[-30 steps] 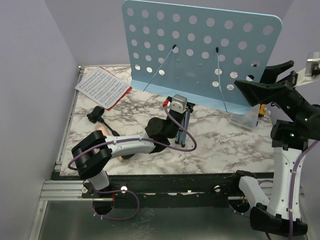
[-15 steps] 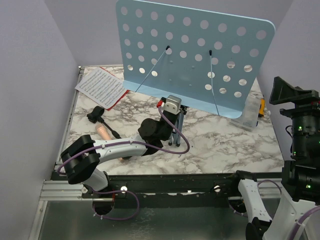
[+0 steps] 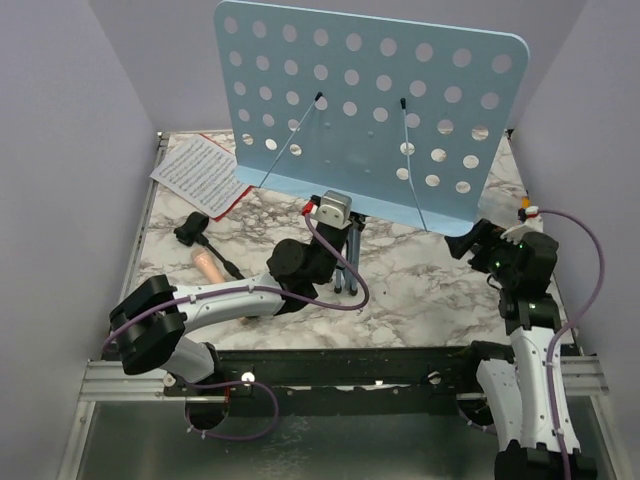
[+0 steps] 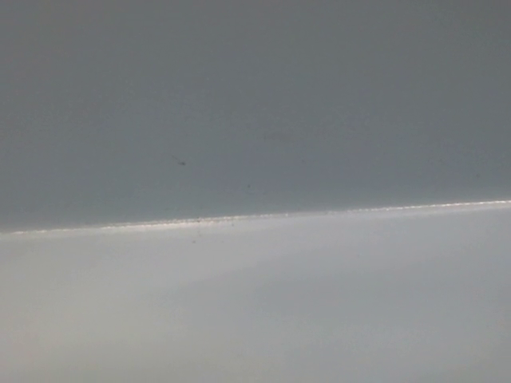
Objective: Set up the instrument practice props
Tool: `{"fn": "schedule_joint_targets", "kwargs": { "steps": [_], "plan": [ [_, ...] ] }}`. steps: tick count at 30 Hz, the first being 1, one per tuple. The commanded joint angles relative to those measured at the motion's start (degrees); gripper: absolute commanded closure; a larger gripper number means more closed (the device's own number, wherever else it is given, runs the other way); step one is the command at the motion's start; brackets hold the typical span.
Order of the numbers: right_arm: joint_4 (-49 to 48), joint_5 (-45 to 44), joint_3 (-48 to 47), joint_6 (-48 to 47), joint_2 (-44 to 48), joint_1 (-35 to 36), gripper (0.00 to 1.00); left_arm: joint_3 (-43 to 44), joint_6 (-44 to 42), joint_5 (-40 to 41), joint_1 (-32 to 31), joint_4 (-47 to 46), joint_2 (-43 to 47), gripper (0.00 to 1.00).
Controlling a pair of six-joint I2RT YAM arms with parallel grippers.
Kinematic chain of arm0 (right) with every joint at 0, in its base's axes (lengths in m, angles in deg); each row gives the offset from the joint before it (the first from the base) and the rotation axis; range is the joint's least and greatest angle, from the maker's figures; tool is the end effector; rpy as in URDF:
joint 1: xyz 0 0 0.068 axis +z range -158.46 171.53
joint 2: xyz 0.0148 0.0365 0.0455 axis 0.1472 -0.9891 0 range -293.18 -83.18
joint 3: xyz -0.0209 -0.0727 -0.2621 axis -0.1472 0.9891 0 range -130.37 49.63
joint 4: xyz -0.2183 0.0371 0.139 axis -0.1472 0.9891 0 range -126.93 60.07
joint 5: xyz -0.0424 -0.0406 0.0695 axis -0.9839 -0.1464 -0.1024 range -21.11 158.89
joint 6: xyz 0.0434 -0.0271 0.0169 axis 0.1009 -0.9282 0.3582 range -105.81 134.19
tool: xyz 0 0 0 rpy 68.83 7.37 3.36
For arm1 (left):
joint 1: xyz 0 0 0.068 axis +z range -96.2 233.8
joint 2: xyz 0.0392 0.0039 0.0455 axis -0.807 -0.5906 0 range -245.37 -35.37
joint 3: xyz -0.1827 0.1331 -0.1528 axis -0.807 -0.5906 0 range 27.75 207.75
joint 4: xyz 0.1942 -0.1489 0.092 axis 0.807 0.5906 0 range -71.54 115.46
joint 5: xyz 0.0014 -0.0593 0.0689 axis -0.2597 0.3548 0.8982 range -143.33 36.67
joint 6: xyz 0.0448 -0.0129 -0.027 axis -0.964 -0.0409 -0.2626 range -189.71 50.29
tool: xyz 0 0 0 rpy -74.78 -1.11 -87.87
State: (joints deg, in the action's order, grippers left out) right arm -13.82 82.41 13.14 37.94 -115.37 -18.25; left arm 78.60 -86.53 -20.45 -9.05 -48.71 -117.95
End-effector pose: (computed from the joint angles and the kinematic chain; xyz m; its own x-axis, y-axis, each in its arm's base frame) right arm 0.1387 -0.0155 0.2973 -0.3122 0.4511 -0.8361 0.0798 0.8894 0.4501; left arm 0.1589 -0.2675 0.3578 0.4112 -0.2692 -0.8709 0.4454 0.8929 -0.0657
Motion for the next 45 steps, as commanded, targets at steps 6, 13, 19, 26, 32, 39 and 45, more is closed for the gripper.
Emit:
{"fn": "schedule_joint_targets", "kwargs": {
  "steps": [6, 13, 19, 26, 32, 39, 45],
  "plan": [
    [-38.83, 15.12, 14.50, 4.85, -4.58, 17.66, 0.11, -0.93, -1.27, 1.61, -0.08, 5.11, 3.12, 1.00],
    [-57.28, -14.60, 17.08, -6.50, -18.16, 50.14, 0.10, -0.89, 0.04, 2.78, -0.17, 7.30, 3.33, 1.00],
    [-67.43, -39.54, 15.66, -14.84, -33.48, 66.67, 0.15, -0.84, 1.79, 3.25, -0.18, 9.09, 3.04, 1.00],
    [-70.56, -59.12, 6.47, -23.22, -46.36, 74.61, 0.40, -0.76, 2.05, 2.56, -0.34, 10.65, 3.68, 1.00],
    [-66.75, -55.95, 5.62, -23.15, -42.41, 74.57, 0.55, -0.49, 1.57, 1.27, -0.43, 12.02, 4.46, 1.00],
    [-62.55, -54.53, 6.25, -24.43, -39.65, 74.56, 0.99, -0.57, -3.34, -0.45, -0.43, 11.90, 5.96, 1.00],
    [-56.06, -49.91, 7.17, -22.83, -33.94, 74.60, 1.00, 0.29, -5.26, -0.80, 0.13, 11.85, 7.27, 1.00]
  ]
}}
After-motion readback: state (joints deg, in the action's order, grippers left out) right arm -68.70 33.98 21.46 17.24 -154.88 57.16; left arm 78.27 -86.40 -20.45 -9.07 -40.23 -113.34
